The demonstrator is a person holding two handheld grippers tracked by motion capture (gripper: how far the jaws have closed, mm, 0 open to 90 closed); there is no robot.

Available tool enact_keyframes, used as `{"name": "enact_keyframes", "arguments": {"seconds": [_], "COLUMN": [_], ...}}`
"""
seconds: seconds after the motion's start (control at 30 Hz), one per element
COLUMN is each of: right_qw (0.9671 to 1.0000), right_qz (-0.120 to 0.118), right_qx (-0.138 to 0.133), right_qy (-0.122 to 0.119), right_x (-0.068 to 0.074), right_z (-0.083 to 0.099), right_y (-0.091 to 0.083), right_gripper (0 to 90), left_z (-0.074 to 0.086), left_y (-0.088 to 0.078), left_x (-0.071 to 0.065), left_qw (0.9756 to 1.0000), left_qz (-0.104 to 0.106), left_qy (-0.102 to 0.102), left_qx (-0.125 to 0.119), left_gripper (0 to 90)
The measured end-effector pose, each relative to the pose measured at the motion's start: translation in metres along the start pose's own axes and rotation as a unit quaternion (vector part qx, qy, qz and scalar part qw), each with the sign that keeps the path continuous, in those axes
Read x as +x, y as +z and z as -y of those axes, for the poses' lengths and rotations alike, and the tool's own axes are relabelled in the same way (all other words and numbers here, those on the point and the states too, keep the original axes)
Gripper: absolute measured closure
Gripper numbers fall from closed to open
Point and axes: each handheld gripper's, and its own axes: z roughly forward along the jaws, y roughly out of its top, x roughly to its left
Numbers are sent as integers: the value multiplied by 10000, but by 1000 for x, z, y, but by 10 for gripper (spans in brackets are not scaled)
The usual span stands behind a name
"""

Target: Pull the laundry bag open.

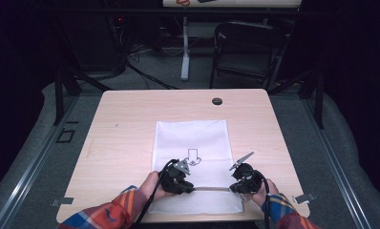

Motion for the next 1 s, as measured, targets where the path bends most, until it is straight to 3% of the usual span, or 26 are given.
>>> {"name": "enact_keyframes", "arguments": {"seconds": [0.03, 1.0], "right_qw": [10000, 10000], "right_qz": [3, 0], "right_qx": [-1, 7], "right_qy": [-3, 8], "right_x": [0, 0], "right_z": [0, 0], "right_y": [0, 0], "right_gripper": [900, 900], "left_z": [1, 17], "left_y": [0, -14], "left_x": [1, 5], "left_qw": [9999, 10000], "left_qz": [65, -6], "left_qy": [-30, -82], "left_qx": [-71, 22], "left_gripper": [818, 817]}}
